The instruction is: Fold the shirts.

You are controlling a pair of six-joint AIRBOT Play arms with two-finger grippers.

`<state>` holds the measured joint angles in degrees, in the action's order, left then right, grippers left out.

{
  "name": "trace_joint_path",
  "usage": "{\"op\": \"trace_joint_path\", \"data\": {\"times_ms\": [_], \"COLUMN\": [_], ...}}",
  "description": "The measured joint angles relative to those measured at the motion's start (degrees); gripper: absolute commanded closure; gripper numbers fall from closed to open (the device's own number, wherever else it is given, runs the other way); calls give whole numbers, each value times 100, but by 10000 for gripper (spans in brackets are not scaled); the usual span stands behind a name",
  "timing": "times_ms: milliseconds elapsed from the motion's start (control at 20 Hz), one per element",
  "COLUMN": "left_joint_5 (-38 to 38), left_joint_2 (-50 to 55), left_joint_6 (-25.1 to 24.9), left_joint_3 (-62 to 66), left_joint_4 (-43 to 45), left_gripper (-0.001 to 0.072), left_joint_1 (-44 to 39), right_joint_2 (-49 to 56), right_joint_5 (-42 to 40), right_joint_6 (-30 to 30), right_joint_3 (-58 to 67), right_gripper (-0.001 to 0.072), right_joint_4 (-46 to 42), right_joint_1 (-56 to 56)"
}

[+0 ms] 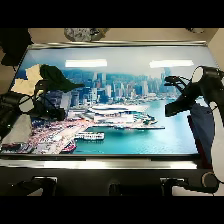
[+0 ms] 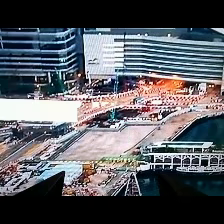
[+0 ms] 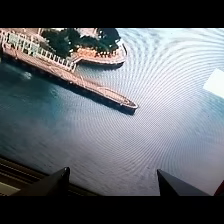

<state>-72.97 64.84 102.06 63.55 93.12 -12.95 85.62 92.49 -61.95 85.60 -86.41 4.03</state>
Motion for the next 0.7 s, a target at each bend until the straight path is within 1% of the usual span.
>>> {"op": "trace_joint_path", "data": {"times_ms": [200, 300, 450, 600, 650, 700], "left_joint_5": [39, 286, 1034, 2273, 2771, 3134], "left_joint_2": [0, 4, 4, 48, 116, 236], "left_joint_6": [7, 48, 155, 214, 267, 369], "left_joint_3": [-2, -4, -7, -11, 26, 125], "left_joint_4": [-2, -13, -33, 4, 24, 31], "left_gripper": [29, 29, 29, 31, 31, 30], "left_joint_1": [-4, -13, -13, 48, 103, 179], "right_joint_2": [0, 0, 0, 0, 0, 0], "right_joint_5": [0, 0, -13, -341, -426, -501], "right_joint_6": [-2, -4, -15, -17, -17, -20], "right_joint_3": [0, 0, 0, 0, 0, 0], "right_gripper": [77, 77, 76, 72, 59, -1], "right_joint_4": [2, 0, 4, 7, 7, 7], "right_joint_1": [0, 0, 0, 0, 0, 0]}}
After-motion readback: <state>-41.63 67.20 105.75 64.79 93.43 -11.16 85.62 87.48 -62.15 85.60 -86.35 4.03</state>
